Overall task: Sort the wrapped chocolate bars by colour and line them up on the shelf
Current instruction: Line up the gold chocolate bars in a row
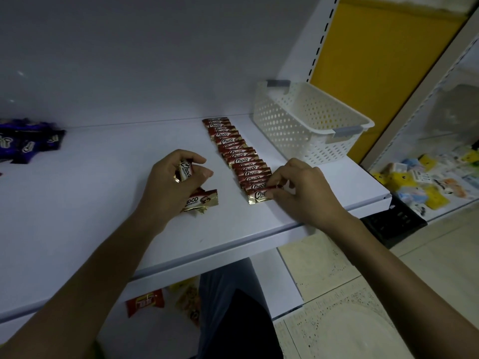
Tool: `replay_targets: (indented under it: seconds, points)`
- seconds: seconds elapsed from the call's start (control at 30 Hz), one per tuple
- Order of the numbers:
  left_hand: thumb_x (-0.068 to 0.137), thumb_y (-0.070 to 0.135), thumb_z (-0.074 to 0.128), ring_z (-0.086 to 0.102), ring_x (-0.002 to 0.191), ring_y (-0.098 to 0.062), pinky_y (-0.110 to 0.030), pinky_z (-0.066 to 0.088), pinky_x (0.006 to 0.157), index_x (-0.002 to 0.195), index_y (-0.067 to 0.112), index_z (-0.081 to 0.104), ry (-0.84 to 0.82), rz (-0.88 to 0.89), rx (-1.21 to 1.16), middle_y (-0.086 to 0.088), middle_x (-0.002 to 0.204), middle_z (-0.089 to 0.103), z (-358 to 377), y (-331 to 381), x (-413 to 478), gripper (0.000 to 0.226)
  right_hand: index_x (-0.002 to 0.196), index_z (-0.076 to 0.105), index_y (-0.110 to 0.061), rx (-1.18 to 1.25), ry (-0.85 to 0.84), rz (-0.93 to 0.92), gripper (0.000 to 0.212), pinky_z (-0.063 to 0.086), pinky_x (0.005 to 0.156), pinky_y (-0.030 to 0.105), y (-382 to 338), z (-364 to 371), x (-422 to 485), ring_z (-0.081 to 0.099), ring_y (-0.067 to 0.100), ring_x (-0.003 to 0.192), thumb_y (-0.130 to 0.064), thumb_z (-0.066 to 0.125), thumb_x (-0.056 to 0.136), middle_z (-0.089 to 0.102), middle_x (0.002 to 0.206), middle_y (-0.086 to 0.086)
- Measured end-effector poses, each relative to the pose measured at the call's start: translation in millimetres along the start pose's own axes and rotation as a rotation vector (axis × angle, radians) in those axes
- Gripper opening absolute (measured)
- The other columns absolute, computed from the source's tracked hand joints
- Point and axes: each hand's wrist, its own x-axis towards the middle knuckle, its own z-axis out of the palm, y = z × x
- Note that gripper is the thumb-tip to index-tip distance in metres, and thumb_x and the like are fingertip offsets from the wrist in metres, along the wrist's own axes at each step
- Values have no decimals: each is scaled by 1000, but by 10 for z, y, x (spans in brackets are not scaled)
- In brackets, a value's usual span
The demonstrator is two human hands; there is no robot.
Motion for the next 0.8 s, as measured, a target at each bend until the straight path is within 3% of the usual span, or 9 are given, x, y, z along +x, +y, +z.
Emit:
replay_targets:
  seconds: [0.17,0.33,0.47,0.6,0.67,0.73,0.8]
  points:
    - [84,19,69,70,81,-28,-50,60,63,97,25,64,0,-2,-1,-10,105,69,1,9,-9,15,95,73,-17,13,-30,-21,20,45,74,35,14,-14,48,46,9,76,-22,77,76,52,86,-8]
    - [84,20,69,70,78,-26,-46,60,61,96,26,64,7,-3,8,-9,104,68,5,10,-8,15,99,73,-17,89,28,-18,18,40,65,20,6,-2,5,51,9,74,-25,72,82,61,88,-1]
    - [85,18,68,70,81,-25,-50,60,66,97,26,64,13,-9,15,-9,104,68,4,10,-6,15,105,72,-16,18,7,-45,28,38,68,23,-74,79,13,58,19,79,-29,71,81,65,93,5]
    - [87,13,66,70,77,-21,-46,60,61,94,26,63,72,4,-24,-9,102,69,18,34,-20,15,101,72,-16,170,67,8,20,46,66,26,-257,39,52,60,14,77,-29,62,89,67,91,3]
    - [89,10,64,70,76,-13,-36,60,55,96,23,62,145,43,-56,-3,96,69,28,40,-12,15,107,67,-21,368,-30,86,28,51,67,25,-490,18,82,62,9,72,-41,58,90,69,88,-1]
    - [90,8,62,68,78,-4,-23,57,60,99,19,61,221,107,-66,2,92,68,23,34,10,14,121,56,-25,506,-203,127,45,53,68,21,-789,91,122,64,4,70,-50,59,84,69,91,-5]
    - [92,10,60,66,77,-3,-17,55,63,100,17,61,266,98,-110,3,88,67,-5,12,42,11,128,50,-22,515,-272,65,52,54,72,23,-1043,256,189,65,6,73,-39,68,82,68,101,-3]
